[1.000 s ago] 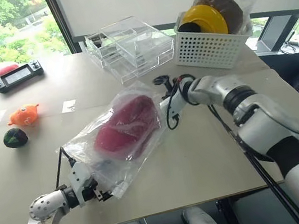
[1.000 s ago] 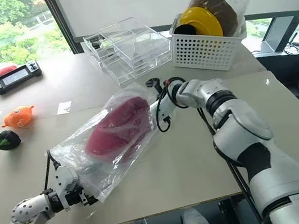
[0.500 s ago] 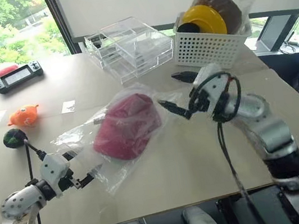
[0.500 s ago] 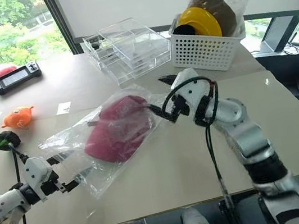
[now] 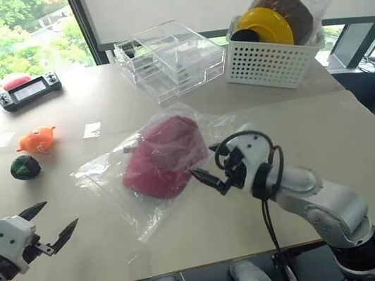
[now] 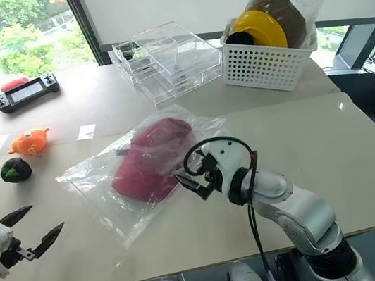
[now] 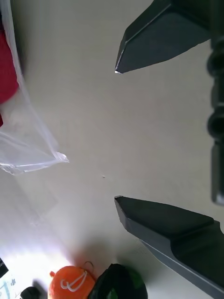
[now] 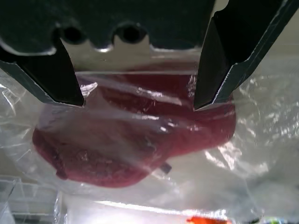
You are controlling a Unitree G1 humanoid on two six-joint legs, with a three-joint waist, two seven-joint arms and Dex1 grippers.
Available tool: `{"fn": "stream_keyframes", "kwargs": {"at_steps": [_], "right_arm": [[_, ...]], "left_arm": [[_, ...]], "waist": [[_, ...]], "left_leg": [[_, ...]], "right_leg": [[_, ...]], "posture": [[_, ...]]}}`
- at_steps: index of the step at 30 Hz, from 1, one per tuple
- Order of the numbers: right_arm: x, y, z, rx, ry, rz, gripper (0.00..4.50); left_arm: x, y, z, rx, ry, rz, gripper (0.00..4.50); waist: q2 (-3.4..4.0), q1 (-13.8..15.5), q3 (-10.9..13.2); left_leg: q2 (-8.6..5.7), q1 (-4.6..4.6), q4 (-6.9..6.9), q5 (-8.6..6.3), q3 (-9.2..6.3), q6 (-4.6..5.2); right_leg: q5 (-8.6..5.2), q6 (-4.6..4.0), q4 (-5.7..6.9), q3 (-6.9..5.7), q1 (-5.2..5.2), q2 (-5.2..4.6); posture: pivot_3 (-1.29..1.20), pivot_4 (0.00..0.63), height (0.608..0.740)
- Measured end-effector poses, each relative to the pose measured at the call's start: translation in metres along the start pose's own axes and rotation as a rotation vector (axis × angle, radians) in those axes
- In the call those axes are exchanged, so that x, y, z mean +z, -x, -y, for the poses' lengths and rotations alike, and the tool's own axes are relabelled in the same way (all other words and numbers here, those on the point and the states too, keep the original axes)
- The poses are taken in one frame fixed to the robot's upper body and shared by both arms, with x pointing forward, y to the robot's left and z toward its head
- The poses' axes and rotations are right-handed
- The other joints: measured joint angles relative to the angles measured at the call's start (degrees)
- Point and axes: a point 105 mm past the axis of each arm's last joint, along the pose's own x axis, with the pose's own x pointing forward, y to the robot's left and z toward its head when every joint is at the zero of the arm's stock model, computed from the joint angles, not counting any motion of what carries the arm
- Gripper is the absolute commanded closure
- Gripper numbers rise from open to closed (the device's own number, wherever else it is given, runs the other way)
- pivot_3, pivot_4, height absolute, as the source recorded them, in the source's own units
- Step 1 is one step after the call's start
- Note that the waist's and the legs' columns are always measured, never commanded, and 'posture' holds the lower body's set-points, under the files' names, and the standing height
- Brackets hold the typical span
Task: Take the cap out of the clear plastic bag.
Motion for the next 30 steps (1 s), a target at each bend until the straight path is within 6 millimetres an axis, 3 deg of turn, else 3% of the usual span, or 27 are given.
{"fn": "stream_keyframes", "kwargs": {"at_steps": [4, 6, 9, 13, 18, 21, 22, 24, 26, 30], "right_arm": [[-0.003, 0.013, -0.020, 0.168, 0.036, 0.033, 0.02], [0.000, 0.024, -0.022, 0.237, 0.054, 0.059, 0.02], [0.002, 0.035, -0.017, 0.278, 0.085, 0.062, 0.02], [0.003, 0.038, -0.020, 0.320, 0.083, 0.073, 0.02], [0.009, 0.035, -0.021, 0.314, 0.079, 0.103, 0.02], [0.014, 0.034, -0.017, 0.278, 0.085, 0.119, 0.02], [0.015, 0.034, -0.017, 0.272, 0.086, 0.121, 0.00], [0.015, 0.034, -0.015, 0.249, 0.086, 0.118, 0.00], [0.015, 0.033, -0.013, 0.225, 0.087, 0.115, 0.00], [0.014, 0.033, -0.011, 0.193, 0.092, 0.108, 0.00]], "left_arm": [[0.038, -0.024, -0.015, -0.101, -0.008, 0.093, 0.00], [0.055, -0.031, -0.026, -0.135, -0.012, 0.131, 0.00], [0.065, -0.039, -0.033, -0.178, -0.003, 0.146, 0.00], [0.061, -0.049, -0.026, -0.267, -0.010, 0.126, 0.00], [0.038, -0.061, -0.007, -0.384, -0.087, 0.036, 0.00], [0.042, -0.076, -0.008, -0.378, -0.103, 0.071, 0.00], [0.044, -0.078, -0.009, -0.375, -0.110, 0.080, 0.52], [0.054, -0.086, -0.010, -0.371, -0.117, 0.120, 0.92], [0.062, -0.092, -0.008, -0.382, -0.124, 0.151, 1.67], [0.063, -0.095, -0.001, -0.414, -0.119, 0.166, 3.05]], "waist": [[-0.10, 0.69, 0.02], [-0.12, 0.59, 0.01], [-0.13, -0.04, 0.01], [-0.13, -0.70, 0.02], [-0.15, -0.64, 0.03], [-0.19, -0.16, 0.03], [-0.19, 0.01, 0.03], [-0.19, 0.43, 0.03], [-0.19, 0.58, 0.03], [-0.19, 0.39, 0.03]], "left_leg": [[0.02, -0.05, 0.02, 0.00, -0.01, 0.00], [0.02, -0.04, 0.02, 0.00, 0.03, 0.00], [0.03, -0.03, -0.02, 0.00, 0.06, 0.00], [0.05, -0.05, -0.06, 0.00, 0.03, 0.00], [0.04, -0.08, 0.00, 0.00, 0.03, 0.00], [0.04, -0.13, 0.09, 0.00, -0.02, 0.00], [0.03, -0.14, 0.09, 0.00, -0.02, 0.00], [0.02, -0.22, 0.11, 0.00, -0.01, 0.00], [0.02, -0.24, 0.11, 0.00, -0.01, 0.00], [0.02, -0.24, 0.10, 0.00, -0.01, 0.00]], "right_leg": [[-0.04, 0.08, -0.06, -0.04, 0.04, 0.03], [-0.03, 0.12, -0.16, -0.03, 0.09, 0.02], [-0.03, 0.12, -0.17, 0.00, 0.05, 0.03], [-0.02, 0.11, -0.11, -0.01, 0.01, 0.06], [-0.01, 0.09, -0.11, -0.02, 0.02, 0.06], [-0.01, 0.11, -0.07, -0.06, 0.02, 0.07], [-0.01, 0.11, -0.07, -0.06, 0.03, 0.07], [0.02, 0.09, -0.09, -0.04, 0.00, 0.06], [0.13, -0.07, -0.09, -0.04, -0.01, 0.06], [0.16, -0.13, -0.08, -0.04, -0.03, 0.06]], "posture": [[0.00, 0.150, 0.735], [0.00, 0.150, 0.735], [0.00, 0.150, 0.735], [0.00, 0.150, 0.735], [0.00, 0.150, 0.735], [0.00, 0.150, 0.735], [0.00, 0.150, 0.735], [0.00, 0.150, 0.735], [0.00, 0.150, 0.735], [0.00, 0.150, 0.735]]}}
